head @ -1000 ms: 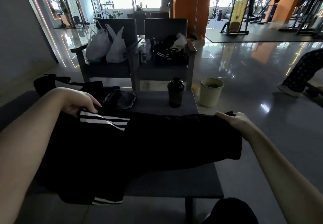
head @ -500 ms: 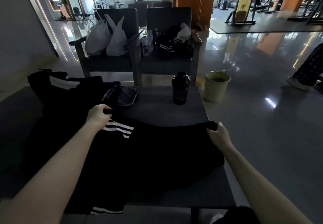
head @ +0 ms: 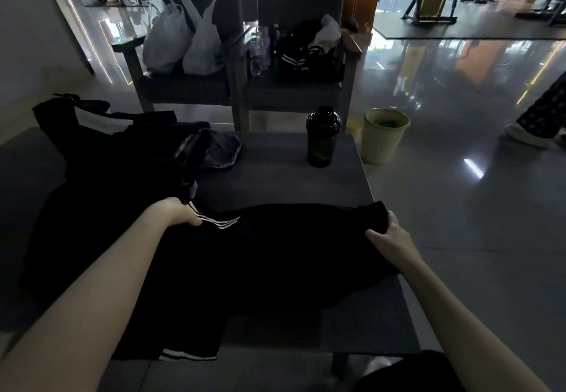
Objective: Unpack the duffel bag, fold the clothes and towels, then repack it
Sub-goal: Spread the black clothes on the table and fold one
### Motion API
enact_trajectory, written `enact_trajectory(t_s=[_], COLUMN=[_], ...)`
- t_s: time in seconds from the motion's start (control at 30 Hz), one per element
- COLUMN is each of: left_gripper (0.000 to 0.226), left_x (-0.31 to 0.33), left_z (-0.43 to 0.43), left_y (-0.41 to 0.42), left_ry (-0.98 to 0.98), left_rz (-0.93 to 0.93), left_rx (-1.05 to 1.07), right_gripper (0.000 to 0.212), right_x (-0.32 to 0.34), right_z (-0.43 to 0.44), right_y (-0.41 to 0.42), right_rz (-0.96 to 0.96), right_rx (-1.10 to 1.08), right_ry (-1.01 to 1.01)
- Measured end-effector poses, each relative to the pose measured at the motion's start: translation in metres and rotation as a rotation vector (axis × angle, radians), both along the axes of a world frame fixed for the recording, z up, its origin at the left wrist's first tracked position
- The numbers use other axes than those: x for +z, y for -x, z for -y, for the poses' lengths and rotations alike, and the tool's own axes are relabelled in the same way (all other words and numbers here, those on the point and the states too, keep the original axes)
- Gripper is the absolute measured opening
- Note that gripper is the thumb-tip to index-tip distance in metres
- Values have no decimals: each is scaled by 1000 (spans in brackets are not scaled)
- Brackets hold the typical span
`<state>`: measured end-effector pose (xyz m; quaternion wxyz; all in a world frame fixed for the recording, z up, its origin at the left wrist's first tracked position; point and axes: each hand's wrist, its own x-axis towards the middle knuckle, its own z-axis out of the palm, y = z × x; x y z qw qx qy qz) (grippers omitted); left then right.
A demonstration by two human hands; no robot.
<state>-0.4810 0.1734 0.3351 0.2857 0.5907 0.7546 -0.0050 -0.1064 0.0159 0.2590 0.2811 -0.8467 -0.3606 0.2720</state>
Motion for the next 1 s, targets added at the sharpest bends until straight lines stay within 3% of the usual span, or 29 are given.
enact_trajectory(t_s=[0.1,0.27,0.37,0.5,0.57,0.63,0.73,0.8,0.9,1.0], left_gripper=[51,37,39,37,33,32,31,34,27,41], left_x=[2,0,2,10,10,12,22,30,26,11], left_z=[3,11,17,33,37,39,37,44,62,75], left_y=[7,5,7,11,12,11,9,8,15,25], left_ry=[6,-129,-57,231,243,125,-14,36,211,188], left_rz=[33,371,454,447,376,366,709,829,590,347], left_rx=[-22,22,71,68,28,33,111,93,7,8], right_gripper=[75,62,56,77,81,79,65,58,62,75], right_x=[0,6,5,-1,-2,0,5,6,2,0], right_z=[8,15,16,20,23,26,30,33,40,47], right_y=[1,5,6,4,4,4,6,10,15,17], right_rz=[-4,171,222,148,140,117,117,131,107,61], right_rx=[-13,-80,-73,-33,-23,-37,-76,-82,-60,-29], right_ry=[-55,-215,-147,69,94,17,-151,-172,-109,-60])
